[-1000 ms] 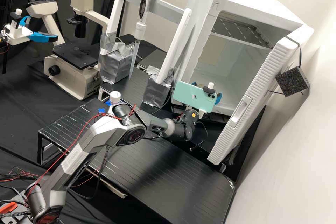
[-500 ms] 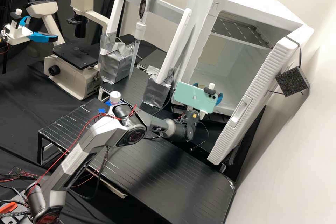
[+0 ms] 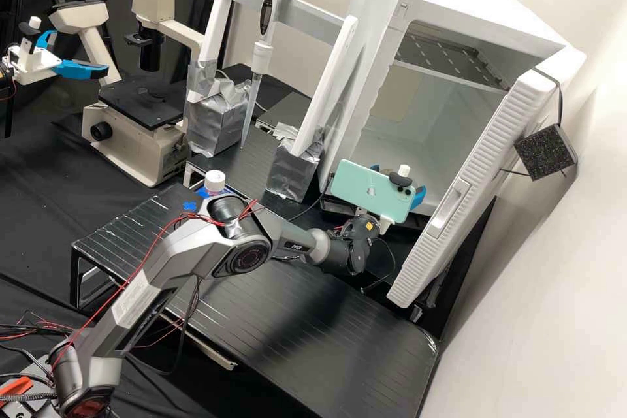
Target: Move the petri dish to the microscope
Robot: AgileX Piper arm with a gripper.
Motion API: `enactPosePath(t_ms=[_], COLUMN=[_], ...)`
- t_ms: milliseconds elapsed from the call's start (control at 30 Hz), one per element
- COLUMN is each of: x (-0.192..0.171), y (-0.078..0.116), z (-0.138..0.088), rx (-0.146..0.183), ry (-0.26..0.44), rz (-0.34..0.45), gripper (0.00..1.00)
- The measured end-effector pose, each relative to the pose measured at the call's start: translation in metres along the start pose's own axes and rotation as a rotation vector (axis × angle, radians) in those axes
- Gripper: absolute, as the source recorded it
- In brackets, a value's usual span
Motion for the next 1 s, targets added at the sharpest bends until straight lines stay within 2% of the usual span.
enactPosePath(t_ms=[333, 667, 900, 1000], x=[-0.025, -0.069, -0.116, -0.138], y=[0.012, 0.002, -0.007, -0.009], z=[-0.001, -0.005, -0.005, -0.007], rx=[0.007, 0.055, 0.026, 0.028], ry=[-0.018, 0.034, 0.075, 0.062], rz=[0.021, 0.023, 0.062, 0.077], gripper=[0.0, 0.0, 0.0, 0.0])
